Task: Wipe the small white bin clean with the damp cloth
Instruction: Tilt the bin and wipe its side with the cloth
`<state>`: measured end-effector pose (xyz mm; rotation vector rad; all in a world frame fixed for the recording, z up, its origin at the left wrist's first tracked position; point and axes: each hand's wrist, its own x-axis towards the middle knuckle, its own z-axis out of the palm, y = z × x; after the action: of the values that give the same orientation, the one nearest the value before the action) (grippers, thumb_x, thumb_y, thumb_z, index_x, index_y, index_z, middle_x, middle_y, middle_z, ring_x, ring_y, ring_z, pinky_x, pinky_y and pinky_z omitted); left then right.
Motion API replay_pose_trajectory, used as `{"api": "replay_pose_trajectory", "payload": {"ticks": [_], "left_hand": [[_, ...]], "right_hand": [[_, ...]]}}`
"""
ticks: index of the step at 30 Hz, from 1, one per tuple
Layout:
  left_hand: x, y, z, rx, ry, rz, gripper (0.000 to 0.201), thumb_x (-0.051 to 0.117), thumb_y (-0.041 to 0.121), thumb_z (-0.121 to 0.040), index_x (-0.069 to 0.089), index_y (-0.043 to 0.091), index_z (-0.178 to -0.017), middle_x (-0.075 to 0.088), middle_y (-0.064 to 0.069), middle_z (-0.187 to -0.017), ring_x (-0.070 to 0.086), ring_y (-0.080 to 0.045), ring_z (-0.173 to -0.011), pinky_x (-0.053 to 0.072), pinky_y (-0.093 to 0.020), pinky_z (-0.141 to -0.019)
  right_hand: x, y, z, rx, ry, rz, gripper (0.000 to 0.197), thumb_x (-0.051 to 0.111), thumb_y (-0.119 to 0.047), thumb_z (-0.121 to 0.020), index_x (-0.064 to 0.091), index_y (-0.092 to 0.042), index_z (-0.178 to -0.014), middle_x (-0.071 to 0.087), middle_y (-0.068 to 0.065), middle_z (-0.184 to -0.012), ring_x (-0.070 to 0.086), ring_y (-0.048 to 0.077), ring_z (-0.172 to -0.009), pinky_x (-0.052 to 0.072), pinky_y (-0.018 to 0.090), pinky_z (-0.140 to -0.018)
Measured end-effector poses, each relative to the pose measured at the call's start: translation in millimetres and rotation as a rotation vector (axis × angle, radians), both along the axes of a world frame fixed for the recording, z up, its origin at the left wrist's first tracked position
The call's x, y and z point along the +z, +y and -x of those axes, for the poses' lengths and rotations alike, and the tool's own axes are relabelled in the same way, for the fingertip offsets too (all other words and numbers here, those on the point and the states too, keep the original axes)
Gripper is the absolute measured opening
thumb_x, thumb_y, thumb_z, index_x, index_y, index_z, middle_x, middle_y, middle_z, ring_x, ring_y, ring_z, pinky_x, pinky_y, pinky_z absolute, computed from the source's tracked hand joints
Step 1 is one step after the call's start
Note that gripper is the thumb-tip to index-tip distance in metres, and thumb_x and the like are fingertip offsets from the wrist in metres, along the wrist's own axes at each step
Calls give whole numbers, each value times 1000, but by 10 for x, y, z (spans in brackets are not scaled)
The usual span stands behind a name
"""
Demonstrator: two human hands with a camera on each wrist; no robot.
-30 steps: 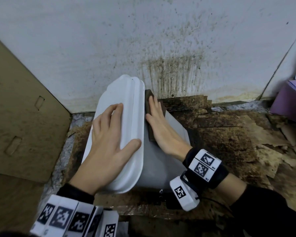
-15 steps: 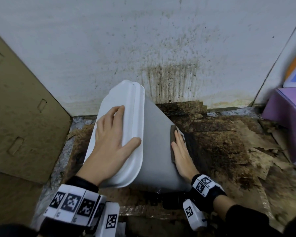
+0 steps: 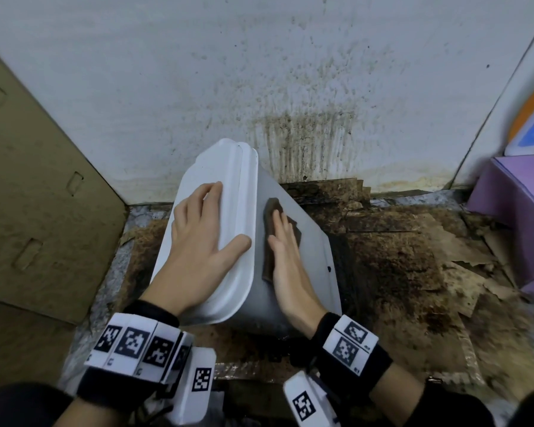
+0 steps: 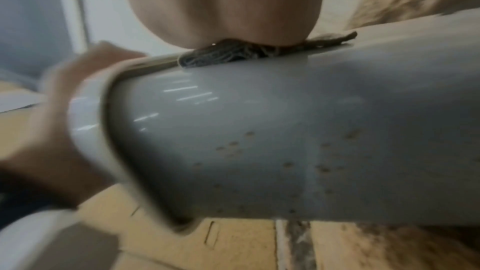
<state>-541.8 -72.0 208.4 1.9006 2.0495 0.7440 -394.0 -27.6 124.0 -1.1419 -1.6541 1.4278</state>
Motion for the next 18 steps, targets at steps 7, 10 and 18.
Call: {"api": "replay_pose_trajectory", "payload": {"ticks": [7,10,18], "left_hand": [[-24,-14,44,8,-9,8,94,39,65,-81,13,20,-160,14,7,-161,7,-11,-146,10,-35,-118],[-20,-21,57,13,-25,14,95,40,64,-81,13,20,-160,14,8,-161,6,-10,-146,11,-38,-120],[8,-25,18,5,-50,10,94,42,63,-81,13,20,-160,14,8,-161,7,-12,-146,10,-37,-117]], "right_hand": [[-66,-147,-110,82,-2,-250,52,24,-34,-115,11,-35,-166,1,-22,-173,-4,-6,-157,2,30,-130],[-355,-116,-263,45,-26,-239,53,29,-40,-113,14,-40,-165,7,-25,-172,1,-4,-158,5,35,-130],[-1257,-178,-766,-205,-109,67,48,31,-38,-113,15,-51,-156,8,-19,-173,4,-1,-158,6,43,-132]]}}
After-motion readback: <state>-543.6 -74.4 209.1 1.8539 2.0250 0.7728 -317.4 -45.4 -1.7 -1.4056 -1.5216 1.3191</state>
